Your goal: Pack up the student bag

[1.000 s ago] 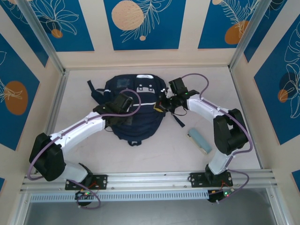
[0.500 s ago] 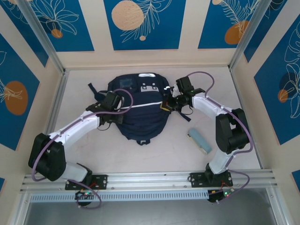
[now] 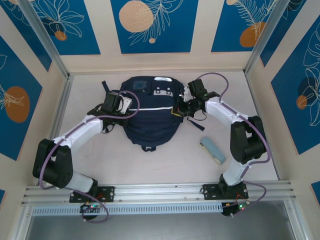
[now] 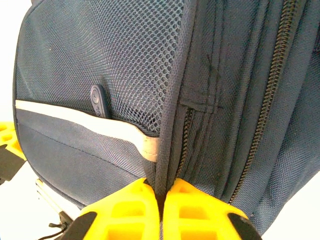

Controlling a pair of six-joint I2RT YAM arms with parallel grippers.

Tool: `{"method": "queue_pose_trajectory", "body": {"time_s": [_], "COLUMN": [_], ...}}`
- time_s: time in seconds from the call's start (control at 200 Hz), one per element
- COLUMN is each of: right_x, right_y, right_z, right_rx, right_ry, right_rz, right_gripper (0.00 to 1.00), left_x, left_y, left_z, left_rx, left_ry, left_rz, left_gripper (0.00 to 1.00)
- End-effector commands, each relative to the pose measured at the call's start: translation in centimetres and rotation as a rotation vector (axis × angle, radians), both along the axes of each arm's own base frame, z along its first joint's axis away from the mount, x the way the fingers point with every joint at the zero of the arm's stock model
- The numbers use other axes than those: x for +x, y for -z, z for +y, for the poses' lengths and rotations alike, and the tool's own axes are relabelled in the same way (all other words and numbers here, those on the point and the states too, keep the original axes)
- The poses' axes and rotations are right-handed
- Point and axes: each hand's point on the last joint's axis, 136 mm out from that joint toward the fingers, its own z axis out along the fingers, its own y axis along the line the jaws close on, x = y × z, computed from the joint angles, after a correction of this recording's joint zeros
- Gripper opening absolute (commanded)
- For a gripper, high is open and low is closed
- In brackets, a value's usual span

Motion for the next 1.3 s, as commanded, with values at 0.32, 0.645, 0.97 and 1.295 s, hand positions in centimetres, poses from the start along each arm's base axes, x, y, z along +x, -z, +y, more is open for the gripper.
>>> {"method": "queue_pose_trajectory", "body": {"time_s": [0.32,0.645,0.97,1.295], "right_x": [-1.7,-8.9,-15.0,-15.3], "right_y": [-3.0,-0.4,4.1,7.1], "right_z": [-7.6,-16.1,-16.8,-15.5], "right_rx": [-0.257,-0.625,-0.666,-0.706], "right_ry": [0.211,0.31,0.259,0.164], "right_rz": [-0.094,0.013,0.212,0.31], "right_gripper": [0.77,0.95,0.99,1.0], "left_x": [-3.2,-2.8,-1.9,-2.0], "left_y": [-2.2,-6.4,-9.4,-9.2], "left_z": [-5.4,-2.1,-1.8,-2.2], "left_rx": [-0.188,-0.134,-0.216,-0.225], "left_ry": [0.203,0.022,-0.072,-0.046], "left_rz": [0.07,-0.065,-0.143,-0.142], "left_gripper": [0.04,0.74,0.9,0.95]}}
